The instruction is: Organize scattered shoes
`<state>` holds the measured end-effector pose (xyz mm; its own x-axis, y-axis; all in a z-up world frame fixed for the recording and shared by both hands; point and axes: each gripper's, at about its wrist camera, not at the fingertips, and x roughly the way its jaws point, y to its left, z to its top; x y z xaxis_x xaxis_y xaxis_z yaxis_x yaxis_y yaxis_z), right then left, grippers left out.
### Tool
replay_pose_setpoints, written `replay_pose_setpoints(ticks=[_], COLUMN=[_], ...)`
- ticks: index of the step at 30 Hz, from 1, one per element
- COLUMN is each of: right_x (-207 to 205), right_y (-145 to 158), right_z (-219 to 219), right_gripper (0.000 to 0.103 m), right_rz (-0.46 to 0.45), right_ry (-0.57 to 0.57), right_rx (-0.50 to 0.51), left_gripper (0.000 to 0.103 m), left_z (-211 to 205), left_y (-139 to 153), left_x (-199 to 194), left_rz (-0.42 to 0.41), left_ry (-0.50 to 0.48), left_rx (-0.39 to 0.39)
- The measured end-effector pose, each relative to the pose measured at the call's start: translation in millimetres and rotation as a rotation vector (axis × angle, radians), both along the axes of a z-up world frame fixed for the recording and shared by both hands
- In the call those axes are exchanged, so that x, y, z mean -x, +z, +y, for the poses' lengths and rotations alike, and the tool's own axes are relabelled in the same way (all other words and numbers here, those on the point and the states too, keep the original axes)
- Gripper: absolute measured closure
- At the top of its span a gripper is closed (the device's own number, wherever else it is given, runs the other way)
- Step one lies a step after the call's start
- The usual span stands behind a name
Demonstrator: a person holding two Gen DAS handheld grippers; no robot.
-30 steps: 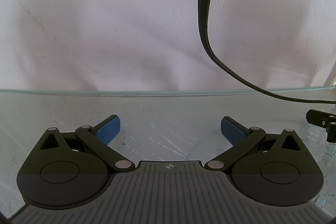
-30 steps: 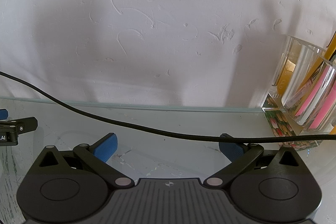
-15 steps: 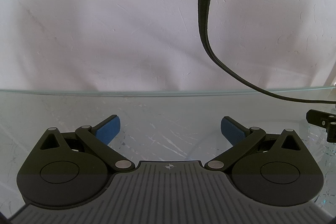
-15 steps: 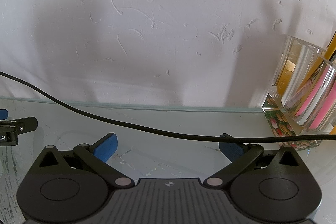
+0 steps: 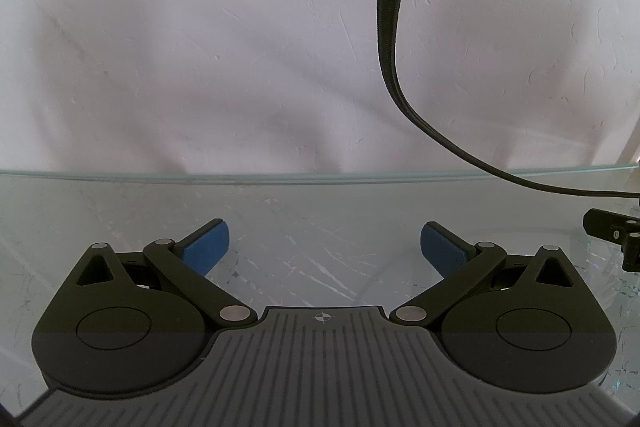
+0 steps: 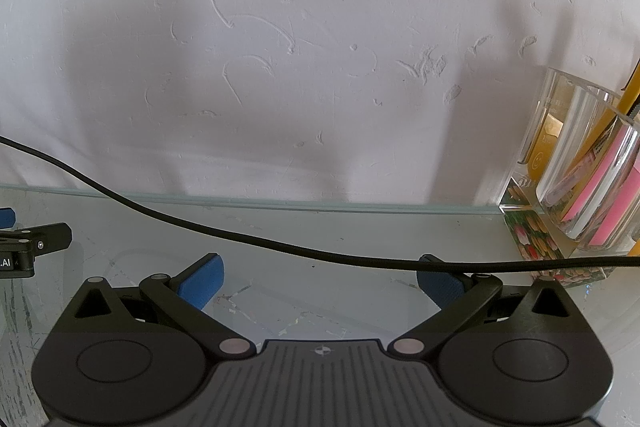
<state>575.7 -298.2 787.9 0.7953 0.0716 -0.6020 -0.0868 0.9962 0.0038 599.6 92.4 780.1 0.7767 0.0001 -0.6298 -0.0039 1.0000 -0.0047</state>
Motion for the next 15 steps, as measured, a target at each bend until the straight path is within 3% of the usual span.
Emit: replay_pose_setpoints(ticks=[15], right_x=[-0.4], right_y=[-0.5], right_z=[0.4], right_gripper=[0.0], right_rz=[0.0], right_ry=[0.0], right_rx=[0.0], left_gripper=[0.0], left_z=[0.1], left_y=[0.5], left_x=[2.6], left_rz=[0.0], left_ry=[0.0], left_rx=[0.0])
